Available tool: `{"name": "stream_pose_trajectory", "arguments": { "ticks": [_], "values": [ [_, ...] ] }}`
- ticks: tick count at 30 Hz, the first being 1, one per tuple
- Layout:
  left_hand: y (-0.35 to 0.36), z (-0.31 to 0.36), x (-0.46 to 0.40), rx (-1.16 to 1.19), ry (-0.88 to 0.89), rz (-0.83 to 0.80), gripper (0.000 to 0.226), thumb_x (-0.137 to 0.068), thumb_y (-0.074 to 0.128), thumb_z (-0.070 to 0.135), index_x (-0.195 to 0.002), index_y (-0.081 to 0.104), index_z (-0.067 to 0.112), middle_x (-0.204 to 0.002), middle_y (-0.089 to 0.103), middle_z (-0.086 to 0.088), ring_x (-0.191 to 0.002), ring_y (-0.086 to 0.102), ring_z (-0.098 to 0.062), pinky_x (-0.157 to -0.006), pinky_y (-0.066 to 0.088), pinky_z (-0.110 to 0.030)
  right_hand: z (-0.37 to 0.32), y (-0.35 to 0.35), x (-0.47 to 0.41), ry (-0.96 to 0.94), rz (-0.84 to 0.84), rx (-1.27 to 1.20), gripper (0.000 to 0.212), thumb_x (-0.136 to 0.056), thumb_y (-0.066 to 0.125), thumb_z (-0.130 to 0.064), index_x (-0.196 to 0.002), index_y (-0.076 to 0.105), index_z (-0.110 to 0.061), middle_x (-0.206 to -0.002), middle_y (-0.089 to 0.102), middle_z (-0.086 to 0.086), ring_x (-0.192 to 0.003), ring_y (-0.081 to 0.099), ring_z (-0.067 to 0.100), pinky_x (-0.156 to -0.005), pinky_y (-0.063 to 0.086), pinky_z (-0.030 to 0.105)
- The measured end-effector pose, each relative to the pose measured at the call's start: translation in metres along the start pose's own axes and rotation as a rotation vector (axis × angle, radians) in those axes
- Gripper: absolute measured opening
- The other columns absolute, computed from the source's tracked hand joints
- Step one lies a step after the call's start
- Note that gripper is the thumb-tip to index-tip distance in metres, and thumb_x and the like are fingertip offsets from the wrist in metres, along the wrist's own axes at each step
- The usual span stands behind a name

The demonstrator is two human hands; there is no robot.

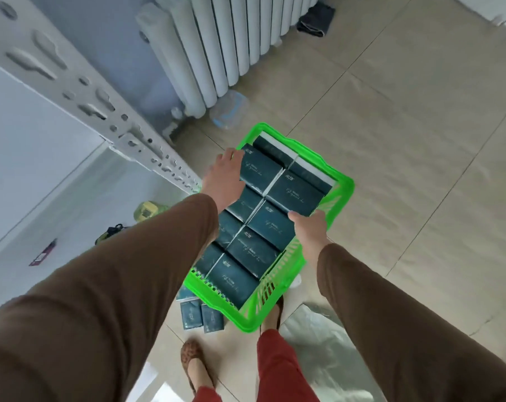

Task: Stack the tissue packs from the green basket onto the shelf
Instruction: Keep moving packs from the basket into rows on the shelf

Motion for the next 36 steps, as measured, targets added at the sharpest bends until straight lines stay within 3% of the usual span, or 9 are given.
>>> {"name": "stream_pose_trajectory", "arguments": {
  "ticks": [5,11,14,18,21,23,25,29,36],
  "values": [
    [0.019,-0.002,-0.051,-0.266,0.13,-0.057,0.085,-0.08,0.064,0.002,-0.153,0.023,0.019,-0.159,0.024,-0.002,-0.129,0.04,-0.029,-0.09,0.049,-0.044,0.011,0.019,-0.036,0.136,-0.048,-0.145,0.059,-0.086,0.071,-0.04,-0.124,0.033,-0.017,-0.114,0.038,0.005,-0.099,0.044,0.021,-0.094,0.046,0.041],
    [0.024,0.0,-0.051,-0.333,0.143,-0.069,0.088,-0.073,0.077,0.007,-0.148,0.031,0.014,-0.142,0.034,-0.01,-0.104,0.049,-0.031,-0.073,0.047,-0.043,0.013,0.014,-0.041,0.1,0.0,-0.19,0.083,-0.085,0.074,-0.043,-0.143,0.031,-0.004,-0.118,0.042,0.006,-0.099,0.05,0.023,-0.104,0.046,0.047],
    [0.008,-0.006,-0.037,-0.28,0.075,-0.02,0.053,-0.072,0.08,0.009,-0.119,0.054,0.008,-0.133,0.035,-0.013,-0.08,0.047,-0.027,-0.062,0.043,-0.04,0.006,0.005,-0.026,0.028,0.01,-0.241,0.083,-0.084,0.077,-0.035,-0.146,0.031,-0.005,-0.135,0.043,0.009,-0.116,0.057,0.03,-0.109,0.044,0.048],
    [-0.008,-0.025,0.013,-0.081,-0.025,-0.021,0.053,-0.074,0.081,0.033,-0.113,0.056,0.008,-0.131,0.04,-0.01,-0.098,0.057,-0.035,-0.079,0.051,-0.045,-0.009,-0.009,0.019,-0.134,0.045,-0.259,0.06,-0.09,0.072,-0.031,-0.137,0.04,-0.012,-0.141,0.043,0.009,-0.125,0.056,0.032,-0.109,0.044,0.049],
    [-0.019,-0.05,0.078,0.136,-0.106,0.033,0.05,-0.078,0.076,0.037,-0.114,0.054,0.01,-0.114,0.054,-0.012,-0.104,0.056,-0.034,-0.084,0.044,-0.04,-0.019,-0.008,0.075,-0.293,0.037,-0.207,0.051,-0.09,0.072,-0.03,-0.129,0.045,-0.01,-0.119,0.05,-0.002,-0.12,0.057,0.03,-0.104,0.047,0.048],
    [-0.034,-0.072,0.132,0.235,-0.157,0.106,0.05,-0.081,0.073,0.037,-0.118,0.053,0.011,-0.116,0.056,-0.012,-0.108,0.055,-0.032,-0.082,0.039,-0.036,-0.024,0.001,0.124,-0.439,0.033,-0.152,0.036,-0.088,0.072,-0.03,-0.11,0.049,-0.013,-0.097,0.051,-0.006,-0.098,0.06,0.023,-0.09,0.051,0.045],
    [-0.055,-0.097,0.193,0.302,-0.202,0.209,0.048,-0.081,0.073,0.037,-0.118,0.054,0.014,-0.112,0.057,-0.008,-0.104,0.055,-0.029,-0.077,0.033,-0.03,-0.027,0.015,0.181,-0.599,0.034,-0.136,0.029,-0.088,0.071,-0.03,-0.096,0.046,-0.018,-0.083,0.047,-0.009,-0.075,0.052,0.005,-0.073,0.044,0.028],
    [-0.114,-0.159,0.334,0.39,-0.321,0.394,0.039,-0.079,0.075,0.037,-0.106,0.053,0.021,-0.096,0.051,0.004,-0.084,0.053,-0.02,-0.07,0.035,-0.03,-0.019,0.063,0.313,-0.837,-0.048,-0.163,0.027,-0.09,0.068,-0.033,-0.097,0.046,-0.019,-0.085,0.045,-0.01,-0.069,0.044,-0.001,-0.064,0.038,0.009],
    [-0.216,-0.293,0.614,0.471,-0.439,0.717,0.041,-0.078,0.075,0.039,-0.109,0.051,0.023,-0.092,0.06,0.004,-0.073,0.058,-0.017,-0.06,0.038,-0.028,0.015,0.192,0.544,-1.05,-0.329,-0.208,0.031,-0.087,0.071,-0.034,-0.096,0.045,-0.02,-0.085,0.049,-0.01,-0.075,0.051,0.006,-0.07,0.043,0.017]
  ]
}}
Point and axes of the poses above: each hand's wrist, its own x-axis away from the middle knuckle, its own y-axis out of the palm, z = x × y, the point moved 5 cm from there along -x, towards the middle knuckle
